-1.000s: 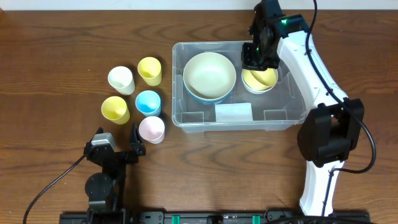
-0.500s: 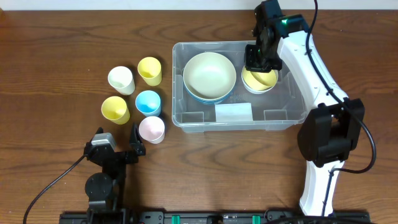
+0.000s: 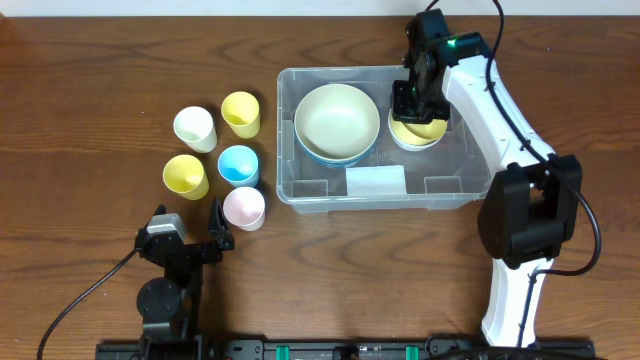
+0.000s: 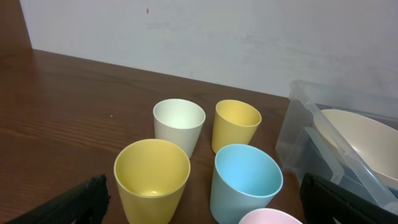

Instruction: Pack container

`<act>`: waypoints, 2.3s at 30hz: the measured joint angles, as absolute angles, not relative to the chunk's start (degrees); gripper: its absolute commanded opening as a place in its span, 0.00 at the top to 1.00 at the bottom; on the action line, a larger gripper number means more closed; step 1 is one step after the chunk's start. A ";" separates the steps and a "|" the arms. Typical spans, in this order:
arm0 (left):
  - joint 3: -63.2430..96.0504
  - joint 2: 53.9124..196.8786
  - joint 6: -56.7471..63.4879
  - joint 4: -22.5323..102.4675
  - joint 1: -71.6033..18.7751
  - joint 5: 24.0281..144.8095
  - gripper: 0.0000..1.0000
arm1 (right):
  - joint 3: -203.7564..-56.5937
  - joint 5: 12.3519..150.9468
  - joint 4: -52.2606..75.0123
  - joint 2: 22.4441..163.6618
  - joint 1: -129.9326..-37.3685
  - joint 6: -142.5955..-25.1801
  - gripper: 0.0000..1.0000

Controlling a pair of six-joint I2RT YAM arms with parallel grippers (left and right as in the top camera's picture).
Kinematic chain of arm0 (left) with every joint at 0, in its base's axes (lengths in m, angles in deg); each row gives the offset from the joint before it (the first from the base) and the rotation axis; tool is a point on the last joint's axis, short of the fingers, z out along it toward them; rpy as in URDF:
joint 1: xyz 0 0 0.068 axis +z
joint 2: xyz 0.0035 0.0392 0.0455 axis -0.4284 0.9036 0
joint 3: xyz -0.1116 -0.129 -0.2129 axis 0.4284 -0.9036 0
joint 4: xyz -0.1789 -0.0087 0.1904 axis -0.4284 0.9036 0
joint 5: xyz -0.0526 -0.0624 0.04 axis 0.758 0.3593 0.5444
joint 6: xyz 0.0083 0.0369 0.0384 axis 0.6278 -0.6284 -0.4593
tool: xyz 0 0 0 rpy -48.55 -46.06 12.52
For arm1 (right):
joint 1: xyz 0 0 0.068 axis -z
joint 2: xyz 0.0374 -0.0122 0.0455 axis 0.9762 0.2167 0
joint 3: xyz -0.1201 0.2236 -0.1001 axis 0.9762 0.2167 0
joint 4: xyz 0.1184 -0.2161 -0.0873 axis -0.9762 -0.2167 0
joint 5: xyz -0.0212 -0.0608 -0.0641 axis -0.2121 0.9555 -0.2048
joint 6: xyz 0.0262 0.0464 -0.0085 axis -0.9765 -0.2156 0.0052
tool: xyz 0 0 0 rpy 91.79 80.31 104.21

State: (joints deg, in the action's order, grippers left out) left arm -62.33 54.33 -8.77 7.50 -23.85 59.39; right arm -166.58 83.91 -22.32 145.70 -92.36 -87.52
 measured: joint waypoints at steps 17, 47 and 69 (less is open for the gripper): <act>-62.33 54.33 -8.77 7.50 -23.85 59.39 0.02 | -169.24 83.06 -25.46 145.61 -92.36 -87.54 0.95; -62.33 54.33 -8.77 7.50 -23.85 59.37 0.02 | -169.40 83.56 -25.51 145.61 -94.20 -87.87 0.91; -62.33 54.33 -8.77 7.50 -23.85 59.39 0.02 | -167.41 83.93 -24.98 145.61 -94.17 -88.00 0.90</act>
